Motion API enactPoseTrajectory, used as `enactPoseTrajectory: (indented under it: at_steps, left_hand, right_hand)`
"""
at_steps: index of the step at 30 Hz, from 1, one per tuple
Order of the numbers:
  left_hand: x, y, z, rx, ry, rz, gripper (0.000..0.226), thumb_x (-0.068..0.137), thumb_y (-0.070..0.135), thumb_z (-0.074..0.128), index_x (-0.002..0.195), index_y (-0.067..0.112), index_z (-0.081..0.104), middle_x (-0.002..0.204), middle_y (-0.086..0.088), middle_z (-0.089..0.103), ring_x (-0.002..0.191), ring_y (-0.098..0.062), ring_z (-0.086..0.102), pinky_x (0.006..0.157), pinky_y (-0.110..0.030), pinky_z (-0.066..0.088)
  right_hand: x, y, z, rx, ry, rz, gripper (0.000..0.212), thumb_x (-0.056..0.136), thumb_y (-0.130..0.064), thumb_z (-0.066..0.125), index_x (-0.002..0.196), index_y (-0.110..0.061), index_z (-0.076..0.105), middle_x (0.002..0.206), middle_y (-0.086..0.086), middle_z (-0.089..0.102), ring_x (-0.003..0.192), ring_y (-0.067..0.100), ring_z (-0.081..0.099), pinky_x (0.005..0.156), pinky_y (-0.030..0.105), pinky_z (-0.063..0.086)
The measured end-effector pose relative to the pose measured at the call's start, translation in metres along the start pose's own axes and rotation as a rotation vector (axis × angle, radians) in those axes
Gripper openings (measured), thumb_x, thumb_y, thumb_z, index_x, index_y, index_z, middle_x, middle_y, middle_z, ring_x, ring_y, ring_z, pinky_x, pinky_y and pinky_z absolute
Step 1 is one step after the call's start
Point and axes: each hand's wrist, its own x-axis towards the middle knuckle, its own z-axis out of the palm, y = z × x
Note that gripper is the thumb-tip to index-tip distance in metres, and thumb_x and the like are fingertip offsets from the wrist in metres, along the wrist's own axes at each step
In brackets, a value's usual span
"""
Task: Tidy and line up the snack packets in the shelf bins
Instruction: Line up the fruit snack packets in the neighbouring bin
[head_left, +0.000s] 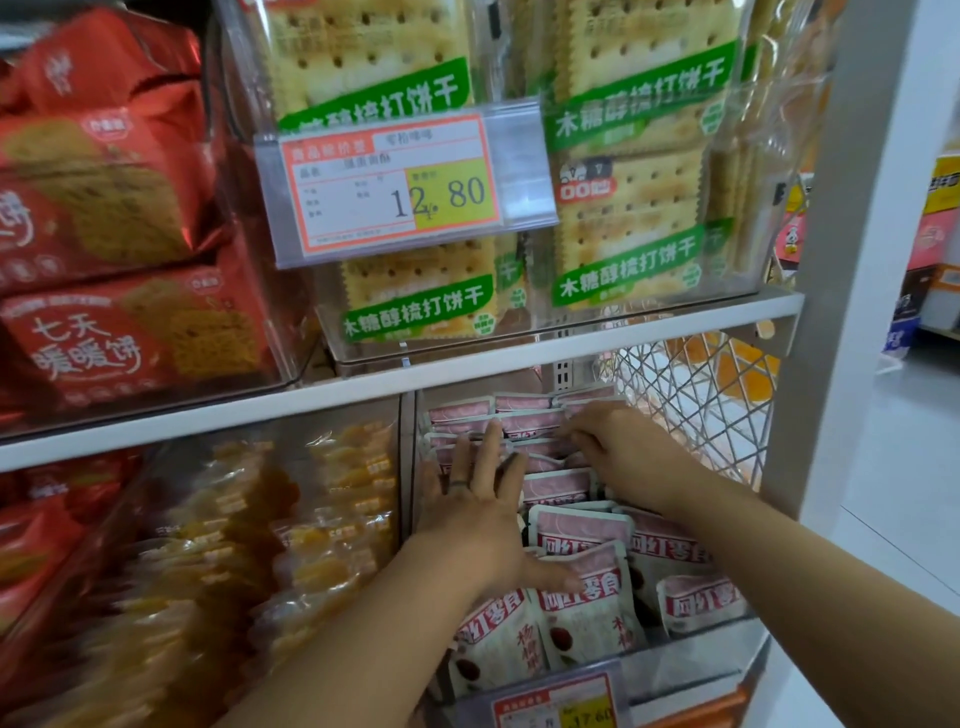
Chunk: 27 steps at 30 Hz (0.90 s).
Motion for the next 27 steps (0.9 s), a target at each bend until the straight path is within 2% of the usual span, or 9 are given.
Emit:
enactPoseTrajectory:
  at_steps: [3, 6, 9, 12, 15, 18, 21, 24, 27]
  left_hand:
    - [0.005, -0.002, -0.002, 0.072, -0.019, -0.012, 0.127, 0.061, 0.089, 0.046, 0.143, 0.029, -0.031, 0.144, -0.002, -0.046, 0.136, -0.030, -0.036, 0.106, -0.058, -0.021]
    - [0.008, -0.003, 0.000, 0.140, -0.002, -0.010, 0.127, 0.060, 0.092, 0.041, 0.143, 0.028, -0.030, 0.147, -0.006, -0.041, 0.136, -0.032, -0.035, 0.101, -0.060, -0.026]
    - [0.009, -0.003, 0.003, 0.136, 0.009, -0.024, 0.126, 0.060, 0.093, 0.040, 0.142, 0.030, -0.031, 0.147, -0.006, -0.041, 0.134, -0.034, -0.038, 0.098, -0.059, -0.030]
    - [0.010, -0.003, 0.004, 0.139, 0.004, -0.031, 0.126, 0.059, 0.093, 0.040, 0.141, 0.031, -0.033, 0.146, -0.006, -0.043, 0.133, -0.035, -0.039, 0.095, -0.058, -0.032]
    - [0.010, -0.003, 0.003, 0.147, 0.008, -0.033, 0.125, 0.059, 0.093, 0.040, 0.140, 0.032, -0.034, 0.147, -0.006, -0.041, 0.135, -0.035, -0.036, 0.098, -0.058, -0.030]
    - [0.009, -0.002, 0.003, 0.152, 0.016, -0.030, 0.125, 0.058, 0.094, 0.039, 0.140, 0.033, -0.033, 0.151, -0.007, -0.035, 0.140, -0.035, -0.026, 0.103, -0.058, -0.025]
    - [0.008, -0.001, 0.000, 0.165, -0.001, -0.028, 0.126, 0.059, 0.094, 0.040, 0.141, 0.032, -0.032, 0.152, -0.009, -0.032, 0.140, -0.036, -0.027, 0.104, -0.059, -0.023]
    - [0.008, -0.003, -0.007, 0.143, -0.022, -0.016, 0.126, 0.059, 0.091, 0.046, 0.143, 0.033, -0.028, 0.152, -0.008, -0.033, 0.138, -0.036, -0.030, 0.105, -0.059, -0.022]
    - [0.009, -0.005, -0.011, 0.106, -0.037, 0.001, 0.126, 0.060, 0.088, 0.051, 0.145, 0.034, -0.023, 0.155, -0.006, -0.027, 0.144, -0.035, -0.016, 0.111, -0.059, -0.015]
  right_hand:
    - [0.010, -0.004, 0.004, -0.024, 0.036, -0.022, 0.030, 0.094, -0.014, 0.048, 0.118, -0.018, 0.065, 0.120, 0.006, 0.063, 0.112, 0.025, 0.054, 0.094, 0.036, 0.044]
    - [0.022, -0.010, 0.007, 0.003, 0.016, 0.017, 0.029, 0.094, -0.015, 0.051, 0.119, -0.020, 0.065, 0.123, 0.003, 0.063, 0.111, 0.021, 0.058, 0.093, 0.031, 0.046]
    - [0.035, -0.010, 0.010, -0.068, -0.022, 0.073, 0.019, 0.088, -0.017, 0.057, 0.096, -0.025, 0.072, 0.103, 0.002, 0.070, 0.093, 0.023, 0.065, 0.083, 0.035, 0.053]
    - [0.041, -0.006, 0.012, -0.081, -0.029, 0.154, 0.020, 0.083, -0.009, 0.056, 0.075, -0.023, 0.069, 0.087, 0.002, 0.069, 0.080, 0.023, 0.066, 0.074, 0.034, 0.056]
    - [0.042, 0.001, 0.019, -0.131, 0.045, 0.219, 0.022, 0.082, -0.002, 0.053, 0.086, -0.014, 0.070, 0.087, 0.008, 0.068, 0.078, 0.027, 0.065, 0.070, 0.033, 0.055]
    - [0.039, -0.001, 0.023, -0.200, 0.127, 0.237, 0.018, 0.083, 0.002, 0.054, 0.093, -0.004, 0.068, 0.093, 0.010, 0.061, 0.082, 0.028, 0.063, 0.063, 0.029, 0.047]
    - [0.035, -0.007, 0.019, -0.234, 0.166, 0.247, 0.015, 0.085, -0.002, 0.056, 0.092, -0.004, 0.068, 0.100, 0.009, 0.052, 0.087, 0.028, 0.058, 0.063, 0.028, 0.041]
    - [0.033, -0.008, 0.016, -0.215, 0.219, 0.257, 0.016, 0.085, 0.000, 0.053, 0.089, -0.003, 0.068, 0.091, 0.007, 0.046, 0.075, 0.028, 0.058, 0.061, 0.028, 0.042]
    - [0.033, -0.008, 0.017, -0.233, 0.261, 0.231, 0.016, 0.084, 0.002, 0.054, 0.084, -0.004, 0.069, 0.091, 0.007, 0.048, 0.064, 0.023, 0.049, 0.059, 0.027, 0.042]
